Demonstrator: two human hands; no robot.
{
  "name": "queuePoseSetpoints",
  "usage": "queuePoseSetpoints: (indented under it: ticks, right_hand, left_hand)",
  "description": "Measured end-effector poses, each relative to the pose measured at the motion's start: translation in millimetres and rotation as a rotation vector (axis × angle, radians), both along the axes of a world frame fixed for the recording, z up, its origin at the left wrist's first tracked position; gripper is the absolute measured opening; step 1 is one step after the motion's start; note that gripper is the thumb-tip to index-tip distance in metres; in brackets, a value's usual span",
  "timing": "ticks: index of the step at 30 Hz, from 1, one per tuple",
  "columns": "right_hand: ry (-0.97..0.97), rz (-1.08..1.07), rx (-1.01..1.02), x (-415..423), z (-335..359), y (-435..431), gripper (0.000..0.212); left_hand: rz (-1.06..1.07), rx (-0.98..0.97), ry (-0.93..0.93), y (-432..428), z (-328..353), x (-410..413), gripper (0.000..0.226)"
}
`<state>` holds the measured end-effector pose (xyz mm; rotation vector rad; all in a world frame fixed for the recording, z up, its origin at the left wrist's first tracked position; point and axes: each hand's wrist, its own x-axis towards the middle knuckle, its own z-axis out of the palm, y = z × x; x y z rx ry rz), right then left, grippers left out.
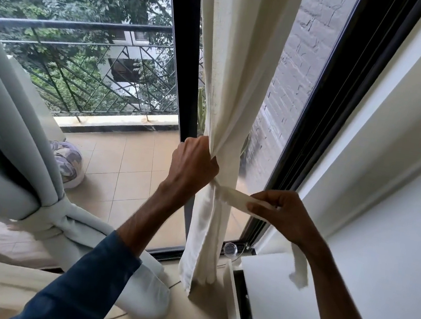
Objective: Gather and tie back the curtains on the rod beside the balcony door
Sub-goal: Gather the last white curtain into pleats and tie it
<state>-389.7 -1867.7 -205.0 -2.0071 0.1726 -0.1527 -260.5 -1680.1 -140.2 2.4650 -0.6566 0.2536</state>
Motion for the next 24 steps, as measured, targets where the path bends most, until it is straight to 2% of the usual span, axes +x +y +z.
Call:
queuePoseSetpoints:
  ticks: [2, 5, 9, 12, 16, 18, 19, 21, 23, 24]
  right_hand:
    - [-0.022, -0.057, -0.147, 8, -2, -10, 0.012]
    - [-0.11, -0.153, -0.304, 24, -4, -24, 0.011]
    - [-0.225, -0.321, -0.529, 60, -15, -36, 0.024]
    - [-0.188, -0.397, -0.522, 86, -21, -28, 0.031]
    - [-0.15, -0.379, -0.498, 111, -13, -8, 0.016]
    - [-0.179, -0.339, -0.445, 125, -15, 3, 0.027]
    - [-0.144, -0.331, -0.412, 131, -16, 8, 0.025]
    - [-0.032, -0.249, -0.234, 131, -10, 27, 0.004]
    - [0.028, -0.093, 0.036, 118, 2, 44, 0.032]
    - [-0.022, -0.013, 0.18, 109, 5, 52, 0.034]
  left_hand:
    - [-0.064, -0.029, -0.005, 2, -3, -2, 0.035]
    - [-0.161, -0.087, 0.011, 2, -8, -9, 0.029]
    - [-0.221, -0.117, 0.031, 0, -4, -27, 0.044]
    - [-0.234, -0.137, 0.057, 1, -6, -36, 0.044]
    - [-0.217, -0.134, 0.085, 2, -14, -41, 0.045]
    - [-0.239, -0.112, 0.088, 4, -16, -42, 0.04]
    - [-0.259, -0.118, 0.103, 5, -17, -41, 0.038]
    - [-0.288, -0.134, 0.158, 10, -20, -35, 0.033]
    - [-0.296, -0.138, 0.212, 17, -22, -29, 0.01]
    - [-0.287, -0.14, 0.225, 22, -23, -26, 0.012]
